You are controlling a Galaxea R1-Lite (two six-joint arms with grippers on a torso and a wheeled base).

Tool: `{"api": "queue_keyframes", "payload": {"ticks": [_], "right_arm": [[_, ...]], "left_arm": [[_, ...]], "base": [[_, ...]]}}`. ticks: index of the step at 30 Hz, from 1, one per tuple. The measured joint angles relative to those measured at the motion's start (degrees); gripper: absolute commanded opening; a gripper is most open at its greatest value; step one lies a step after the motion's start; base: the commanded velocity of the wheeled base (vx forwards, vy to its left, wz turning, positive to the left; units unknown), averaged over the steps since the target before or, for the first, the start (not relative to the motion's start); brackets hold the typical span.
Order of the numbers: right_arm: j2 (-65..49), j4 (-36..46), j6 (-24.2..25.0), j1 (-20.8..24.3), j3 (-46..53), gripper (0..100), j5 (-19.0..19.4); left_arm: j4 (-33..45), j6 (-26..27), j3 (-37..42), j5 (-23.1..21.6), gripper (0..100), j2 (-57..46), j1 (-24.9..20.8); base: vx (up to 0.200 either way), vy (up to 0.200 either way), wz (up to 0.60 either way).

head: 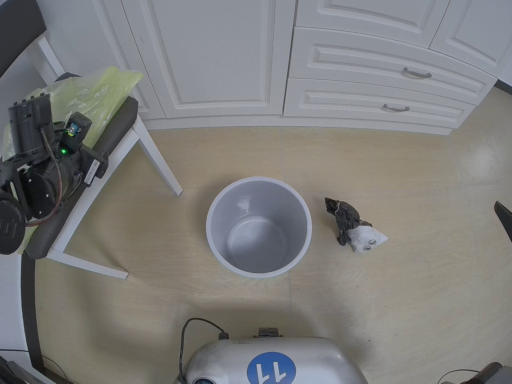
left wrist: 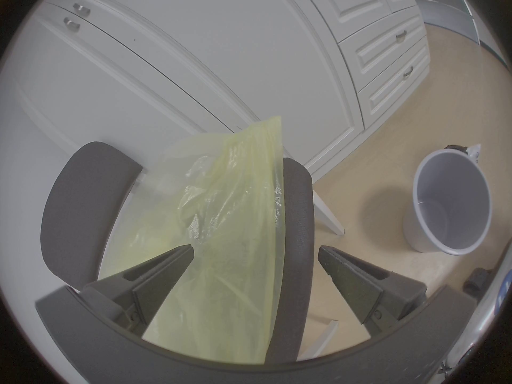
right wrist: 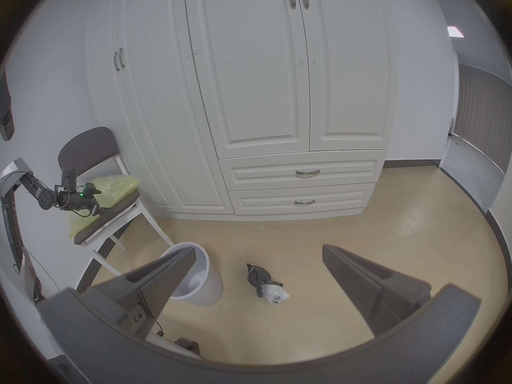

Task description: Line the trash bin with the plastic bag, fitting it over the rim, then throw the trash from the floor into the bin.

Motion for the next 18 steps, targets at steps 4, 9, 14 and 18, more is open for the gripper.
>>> {"api": "queue_keyframes", "payload": {"ticks": [4, 9, 14, 18], "right_arm": [[0.0, 0.0, 0.0, 0.1, 0.0, 100, 0.0], [-0.1, 0.0, 0.0, 0.1, 0.0, 100, 0.0], [-0.1, 0.0, 0.0, 0.1, 0.0, 100, 0.0], [-0.1, 0.0, 0.0, 0.1, 0.0, 100, 0.0]], "left_arm": [[-4.4, 1.3, -0.8, 1.0, 100, 3.3, 1.2], [-8.1, 3.1, -2.7, 2.0, 100, 6.2, 4.0], [-8.3, 3.3, -4.6, 1.8, 100, 7.3, 6.5], [-7.9, 3.3, -5.7, 1.6, 100, 7.6, 7.8]], "base": [[0.0, 0.0, 0.0], [0.0, 0.0, 0.0], [0.0, 0.0, 0.0], [0.0, 0.0, 0.0]]}}
